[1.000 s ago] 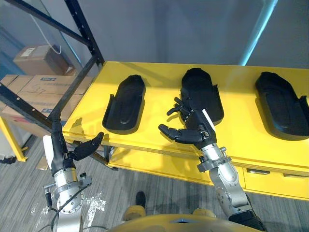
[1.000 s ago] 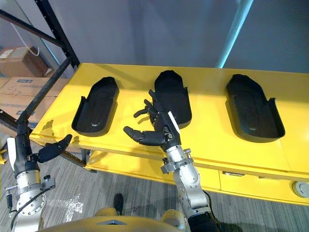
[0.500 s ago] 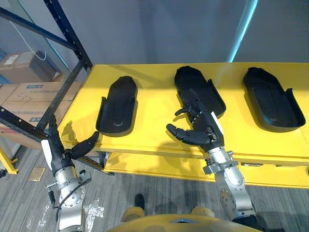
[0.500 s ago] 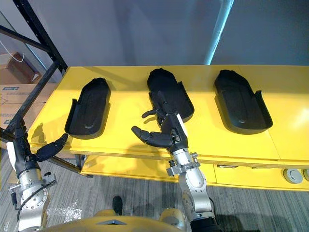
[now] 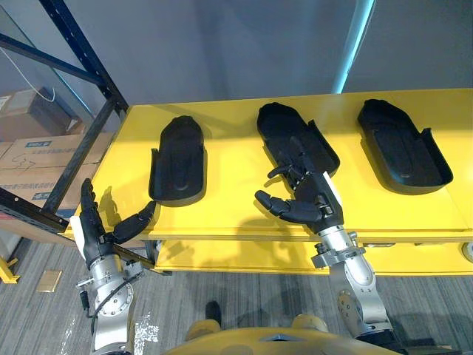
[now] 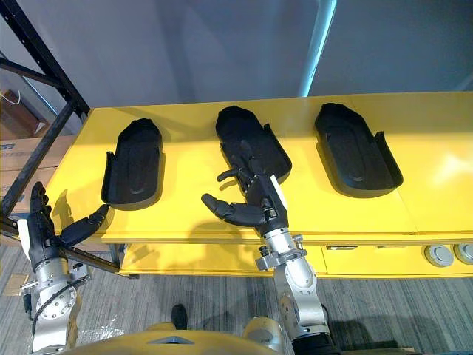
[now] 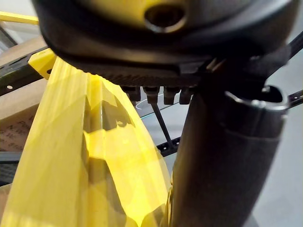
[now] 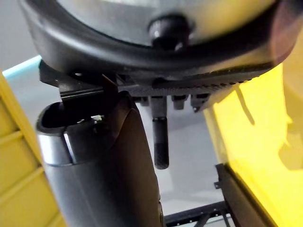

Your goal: Walk over and take three plastic housings, then place them on the shelf

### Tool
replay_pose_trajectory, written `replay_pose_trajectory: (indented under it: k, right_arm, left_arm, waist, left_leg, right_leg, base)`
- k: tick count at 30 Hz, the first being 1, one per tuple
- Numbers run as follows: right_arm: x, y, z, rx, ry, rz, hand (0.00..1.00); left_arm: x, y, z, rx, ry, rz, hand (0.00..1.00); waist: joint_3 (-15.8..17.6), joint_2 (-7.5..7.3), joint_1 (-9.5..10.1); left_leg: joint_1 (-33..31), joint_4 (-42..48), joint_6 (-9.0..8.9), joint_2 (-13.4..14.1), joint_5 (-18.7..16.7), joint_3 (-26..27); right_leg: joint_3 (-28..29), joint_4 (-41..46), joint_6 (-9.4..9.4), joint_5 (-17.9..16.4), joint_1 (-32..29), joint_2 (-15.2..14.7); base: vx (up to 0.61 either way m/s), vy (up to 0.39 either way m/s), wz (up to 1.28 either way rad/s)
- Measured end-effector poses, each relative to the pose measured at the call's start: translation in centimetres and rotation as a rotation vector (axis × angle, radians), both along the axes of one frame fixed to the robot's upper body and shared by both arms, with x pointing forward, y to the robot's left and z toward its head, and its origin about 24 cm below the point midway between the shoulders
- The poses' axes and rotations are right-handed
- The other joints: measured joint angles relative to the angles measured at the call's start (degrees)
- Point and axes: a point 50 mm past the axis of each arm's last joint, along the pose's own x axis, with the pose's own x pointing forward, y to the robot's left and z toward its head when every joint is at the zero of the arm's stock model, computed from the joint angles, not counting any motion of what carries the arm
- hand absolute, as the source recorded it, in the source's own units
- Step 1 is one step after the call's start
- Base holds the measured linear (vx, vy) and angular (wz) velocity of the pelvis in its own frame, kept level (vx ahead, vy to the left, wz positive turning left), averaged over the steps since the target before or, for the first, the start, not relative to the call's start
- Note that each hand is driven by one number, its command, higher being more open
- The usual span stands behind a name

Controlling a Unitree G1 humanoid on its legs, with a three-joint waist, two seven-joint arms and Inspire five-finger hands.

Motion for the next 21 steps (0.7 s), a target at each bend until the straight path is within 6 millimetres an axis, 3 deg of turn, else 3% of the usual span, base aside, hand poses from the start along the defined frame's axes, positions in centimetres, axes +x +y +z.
replay_pose_trajectory:
  k: [9, 15, 21]
  right_arm:
    - [-0.1, 0.1, 0.2, 0.003, -0.013, 0.023, 1.0]
    - [-0.3, 0.6, 0.8, 0.108, -0.024, 0.221, 1.0]
    - [-1.0, 3.1, 3.4, 0.107, -0.144, 0.436, 1.0]
  left_arm:
    - [0.7, 0.1, 0.0, -0.005, -0.024, 0.053, 1.0]
    - [0.6, 0.3, 0.6, 0.004, -0.074, 0.091, 1.0]
    - [0.3, -0.2, 6.4, -0.021, -0.4, 0.061, 1.0]
  waist:
    - [0.06, 0.13, -0.63]
    - [0.08, 0.18, -0.45]
    - [0.08, 0.19, 1.02]
  left_leg:
    - [0.1, 0.06, 0.05, 0.02, -0.05, 0.1]
    - [0.31, 0.07, 0.04, 0.01, -0.08, -0.39]
    - [0.22, 0.88, 0.04, 0.04, -0.45, -1.62]
  right_leg:
    - [0.16, 0.0, 0.03, 0.02, 0.02, 0.04]
    - [-0.46, -0.34, 0.11, 0.23, 0.98, 0.07]
    - [-1.59, -1.55, 0.12, 0.68, 2.62, 0.14]
  base:
    - [0.0, 0.0, 0.0]
    - [0.0, 0.0, 0.03]
    - [-0.01, 0.004, 0.09]
